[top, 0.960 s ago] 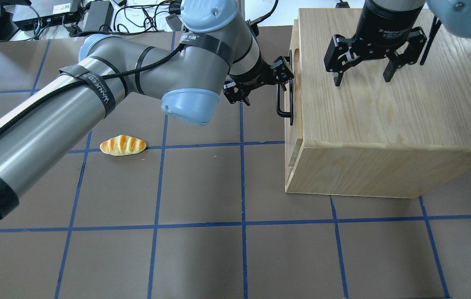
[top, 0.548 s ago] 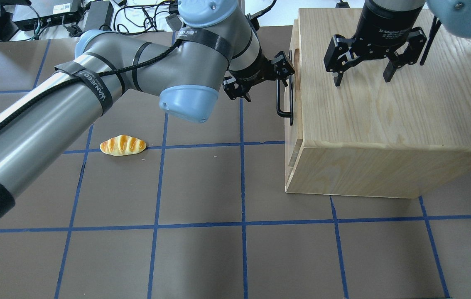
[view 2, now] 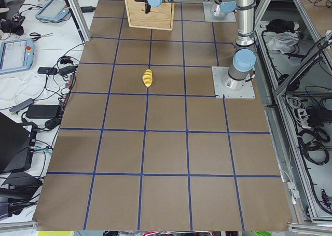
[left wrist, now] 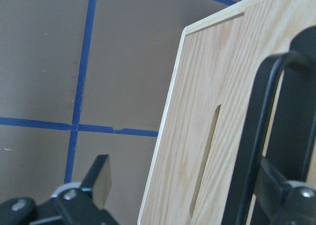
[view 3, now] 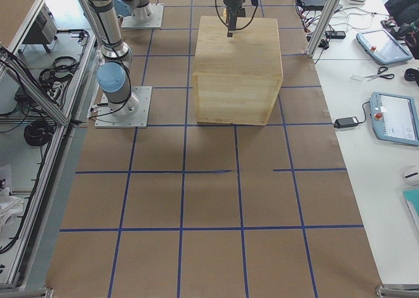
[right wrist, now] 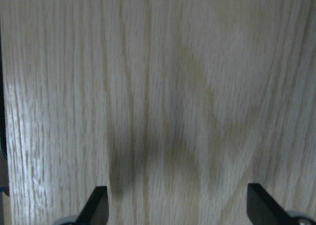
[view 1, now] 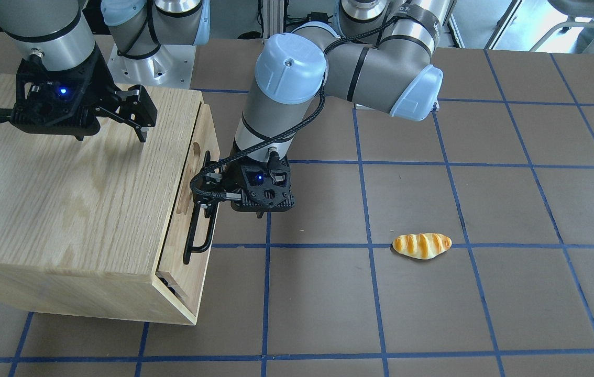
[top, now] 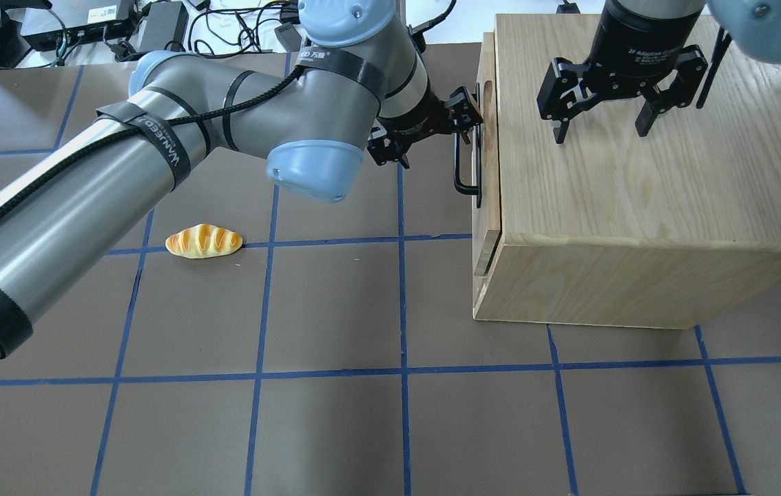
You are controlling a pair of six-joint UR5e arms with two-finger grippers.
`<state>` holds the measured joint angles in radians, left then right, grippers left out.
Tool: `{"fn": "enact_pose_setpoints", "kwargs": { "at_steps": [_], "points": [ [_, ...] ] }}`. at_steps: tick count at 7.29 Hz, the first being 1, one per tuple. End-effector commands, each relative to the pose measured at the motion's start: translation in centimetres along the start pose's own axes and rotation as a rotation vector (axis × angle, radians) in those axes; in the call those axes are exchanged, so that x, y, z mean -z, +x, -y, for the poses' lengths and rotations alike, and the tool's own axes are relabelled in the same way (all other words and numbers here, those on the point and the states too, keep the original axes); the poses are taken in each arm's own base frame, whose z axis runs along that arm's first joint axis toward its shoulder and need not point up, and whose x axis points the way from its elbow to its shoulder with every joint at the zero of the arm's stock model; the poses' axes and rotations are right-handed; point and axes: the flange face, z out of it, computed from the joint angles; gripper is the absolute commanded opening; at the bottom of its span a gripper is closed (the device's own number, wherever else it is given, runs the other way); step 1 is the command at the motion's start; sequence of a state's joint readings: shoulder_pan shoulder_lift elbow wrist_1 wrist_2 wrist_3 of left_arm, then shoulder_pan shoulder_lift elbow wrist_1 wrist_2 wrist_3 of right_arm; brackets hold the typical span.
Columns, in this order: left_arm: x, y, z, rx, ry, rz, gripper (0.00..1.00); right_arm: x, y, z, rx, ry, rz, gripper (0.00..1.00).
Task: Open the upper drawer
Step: 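Pull the drawer handle with the left gripper away from the cabinet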
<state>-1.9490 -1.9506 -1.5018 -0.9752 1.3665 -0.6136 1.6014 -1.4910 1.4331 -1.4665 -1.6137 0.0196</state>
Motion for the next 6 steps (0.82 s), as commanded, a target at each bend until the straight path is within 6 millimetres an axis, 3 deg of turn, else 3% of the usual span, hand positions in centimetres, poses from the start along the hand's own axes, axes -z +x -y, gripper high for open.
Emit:
{"fn": "enact_pose_setpoints", "kwargs": {
  "at_steps": [1,6],
  "points": [
    [0.1,-0.1,0.2,0.002,0.007,0.008,1.0,-0.1,0.0,0.0,0.0,-0.001,0.0,1.0],
    [1.1,-1.7,1.7,-0.001,0.025,0.013,1.0,0.0,0.0,0.0,0.0,0.0,0.0,1.0]
  ]
}}
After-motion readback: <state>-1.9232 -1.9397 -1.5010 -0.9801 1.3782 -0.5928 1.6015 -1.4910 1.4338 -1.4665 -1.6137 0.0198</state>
